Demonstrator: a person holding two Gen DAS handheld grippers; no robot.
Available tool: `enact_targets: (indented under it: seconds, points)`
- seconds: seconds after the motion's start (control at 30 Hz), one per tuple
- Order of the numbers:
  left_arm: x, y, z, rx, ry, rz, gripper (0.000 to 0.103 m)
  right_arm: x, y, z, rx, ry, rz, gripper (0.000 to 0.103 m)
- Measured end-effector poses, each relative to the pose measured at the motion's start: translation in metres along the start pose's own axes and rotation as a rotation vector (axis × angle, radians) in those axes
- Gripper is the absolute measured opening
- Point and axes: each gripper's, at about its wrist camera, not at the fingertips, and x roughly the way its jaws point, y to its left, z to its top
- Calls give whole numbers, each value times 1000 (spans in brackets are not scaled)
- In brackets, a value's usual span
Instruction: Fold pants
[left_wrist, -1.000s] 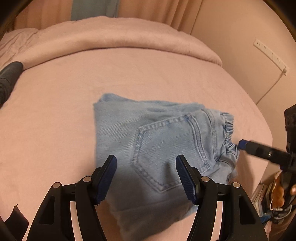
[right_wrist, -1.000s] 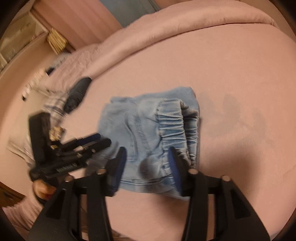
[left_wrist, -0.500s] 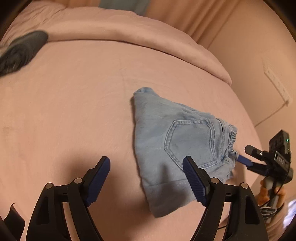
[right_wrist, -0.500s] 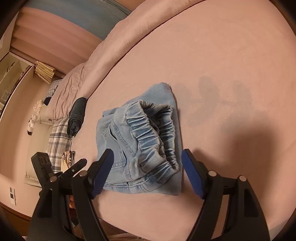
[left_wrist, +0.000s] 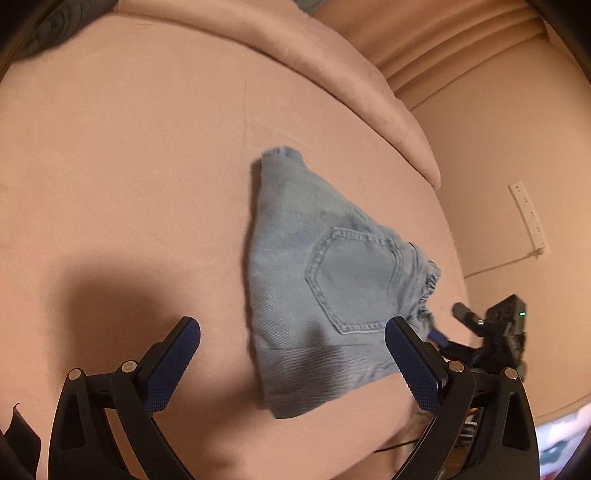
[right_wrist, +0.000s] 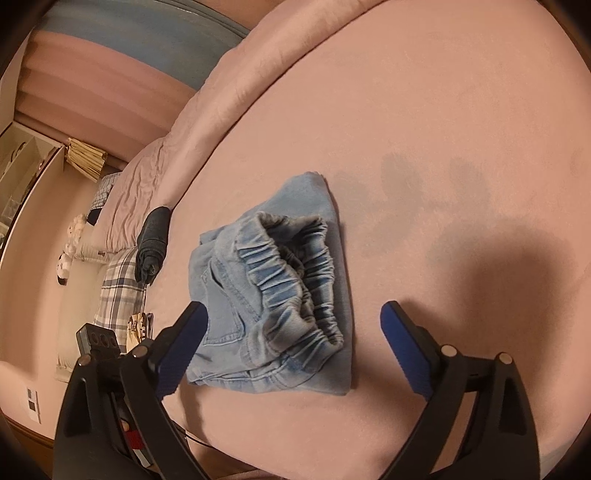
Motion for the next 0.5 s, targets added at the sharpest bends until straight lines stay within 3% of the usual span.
enact_targets:
  seconds: [0.1, 0.2, 0.33, 0.43, 0.5]
  points:
    - [2, 5, 0, -55, 14, -28, 100, 2, -2, 0, 13, 5, -4, 95]
    - [-5, 2, -9, -5, -13, -12, 100, -10, 22, 0, -97, -37, -23, 96]
    - [-9, -29, -37, 271, -27, 58, 100, -4, 83, 1, -346, 4, 23, 96]
    - [-10, -42, -55, 438, -57, 127, 99, 30, 123, 6, -498, 76, -10, 95]
    - [-10, -47, -65, 529, -76, 172, 90, 61, 145, 8, -566, 142, -26, 92]
